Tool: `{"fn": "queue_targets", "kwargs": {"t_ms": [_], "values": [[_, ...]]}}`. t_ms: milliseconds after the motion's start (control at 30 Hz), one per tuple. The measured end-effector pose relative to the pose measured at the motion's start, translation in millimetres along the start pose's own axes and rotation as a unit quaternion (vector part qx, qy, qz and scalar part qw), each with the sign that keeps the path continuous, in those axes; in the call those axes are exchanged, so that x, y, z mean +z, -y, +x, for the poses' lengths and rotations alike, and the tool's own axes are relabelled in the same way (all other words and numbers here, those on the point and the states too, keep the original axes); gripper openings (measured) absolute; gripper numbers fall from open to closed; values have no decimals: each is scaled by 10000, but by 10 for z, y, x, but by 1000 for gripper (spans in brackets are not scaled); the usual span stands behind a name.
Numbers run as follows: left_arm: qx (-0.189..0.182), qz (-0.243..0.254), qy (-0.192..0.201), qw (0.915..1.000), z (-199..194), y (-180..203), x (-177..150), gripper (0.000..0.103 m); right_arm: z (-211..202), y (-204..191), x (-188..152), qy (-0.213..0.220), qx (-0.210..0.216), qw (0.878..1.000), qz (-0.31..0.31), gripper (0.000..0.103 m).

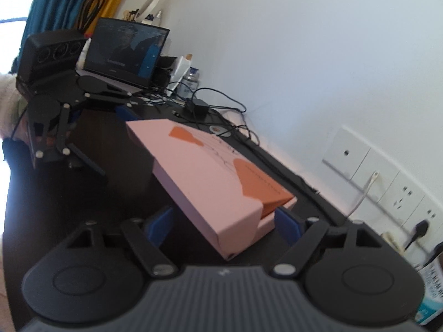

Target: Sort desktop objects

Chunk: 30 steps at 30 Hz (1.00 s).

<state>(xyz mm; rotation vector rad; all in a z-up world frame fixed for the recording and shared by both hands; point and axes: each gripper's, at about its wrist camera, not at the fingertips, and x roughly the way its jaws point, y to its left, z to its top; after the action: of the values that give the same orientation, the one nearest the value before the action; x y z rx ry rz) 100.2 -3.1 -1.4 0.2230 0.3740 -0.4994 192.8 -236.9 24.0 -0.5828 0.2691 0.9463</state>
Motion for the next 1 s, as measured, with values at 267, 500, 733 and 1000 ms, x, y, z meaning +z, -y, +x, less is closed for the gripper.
{"fn": "queue_targets", "kwargs": {"t_ms": [267, 500, 733, 1000], "values": [[404, 407, -152, 9982, 53, 152, 5, 103, 32, 173, -34, 134, 763, 9970, -55, 79], [688, 642, -341, 9950, 127, 249, 34, 103, 43, 240, -34, 154, 959, 9952, -80, 79], [821, 761, -494, 9925, 159, 301, 67, 103, 150, 355, -38, 20, 1073, 9942, -31, 79], [869, 760, -516, 9920, 159, 307, 72, 103, 175, 419, 63, -212, 1281, 9891, 694, 76]]}}
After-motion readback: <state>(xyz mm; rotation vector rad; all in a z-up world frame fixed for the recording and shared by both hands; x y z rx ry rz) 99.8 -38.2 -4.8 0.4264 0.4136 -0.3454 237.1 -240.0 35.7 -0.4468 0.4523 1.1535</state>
